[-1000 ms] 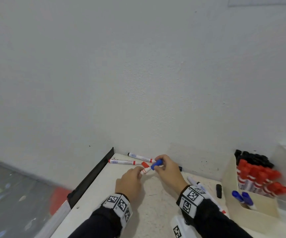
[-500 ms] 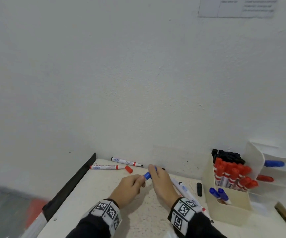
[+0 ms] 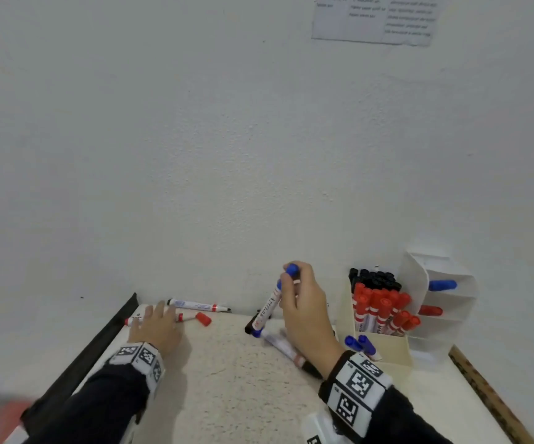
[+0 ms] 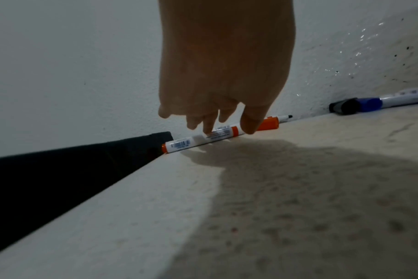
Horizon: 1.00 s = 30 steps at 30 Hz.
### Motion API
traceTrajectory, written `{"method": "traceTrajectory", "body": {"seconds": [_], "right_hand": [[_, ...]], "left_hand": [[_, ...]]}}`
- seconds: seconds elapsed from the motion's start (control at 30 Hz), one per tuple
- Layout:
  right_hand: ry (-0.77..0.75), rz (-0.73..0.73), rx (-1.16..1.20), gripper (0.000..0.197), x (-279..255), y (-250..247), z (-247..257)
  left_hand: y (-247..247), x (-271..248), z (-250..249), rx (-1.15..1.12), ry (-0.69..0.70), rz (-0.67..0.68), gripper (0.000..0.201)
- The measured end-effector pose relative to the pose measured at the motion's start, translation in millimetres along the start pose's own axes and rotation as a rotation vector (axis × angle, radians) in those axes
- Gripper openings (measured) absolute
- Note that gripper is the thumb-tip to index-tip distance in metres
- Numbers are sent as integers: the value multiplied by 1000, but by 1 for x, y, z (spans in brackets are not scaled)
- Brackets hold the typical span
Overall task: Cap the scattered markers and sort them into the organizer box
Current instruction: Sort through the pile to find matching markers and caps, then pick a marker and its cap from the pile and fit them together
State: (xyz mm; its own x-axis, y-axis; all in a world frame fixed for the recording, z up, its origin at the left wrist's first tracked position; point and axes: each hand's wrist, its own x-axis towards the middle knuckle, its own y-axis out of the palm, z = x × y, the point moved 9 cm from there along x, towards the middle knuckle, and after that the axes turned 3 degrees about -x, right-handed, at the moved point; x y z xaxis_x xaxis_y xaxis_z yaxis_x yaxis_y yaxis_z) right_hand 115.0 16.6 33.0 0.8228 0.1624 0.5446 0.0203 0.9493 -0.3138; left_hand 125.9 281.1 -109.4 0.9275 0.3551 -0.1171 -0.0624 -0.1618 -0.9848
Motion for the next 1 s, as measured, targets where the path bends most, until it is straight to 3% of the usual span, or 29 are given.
{"method": "traceTrajectory", "body": {"seconds": [0.1, 0.27, 0.37, 0.5, 0.7, 0.83, 1.0], "right_hand": [[-76, -179, -92, 7, 3, -54, 12], [-174, -492, -215, 5, 3, -148, 28], [-249, -643, -293, 17, -1, -202, 40], [-209, -787, -406, 22, -13, -258, 32], [-21, -729, -443, 21, -25, -267, -14], [90, -658, -419, 23, -29, -256, -37], [201, -547, -458, 13, -27, -246, -64]], "left_hand": [[6, 0, 4, 119, -62, 11, 51], [-3, -9, -2, 202, -143, -132, 42], [-9, -12, -3, 174, -117, -152, 33], [-14, -13, -8, 74, -23, -159, 26], [-32, -41, -36, -98, 62, -216, 33], [-22, -49, -47, -268, 39, -136, 19], [-8, -48, -61, -366, 68, 16, 24]]}}
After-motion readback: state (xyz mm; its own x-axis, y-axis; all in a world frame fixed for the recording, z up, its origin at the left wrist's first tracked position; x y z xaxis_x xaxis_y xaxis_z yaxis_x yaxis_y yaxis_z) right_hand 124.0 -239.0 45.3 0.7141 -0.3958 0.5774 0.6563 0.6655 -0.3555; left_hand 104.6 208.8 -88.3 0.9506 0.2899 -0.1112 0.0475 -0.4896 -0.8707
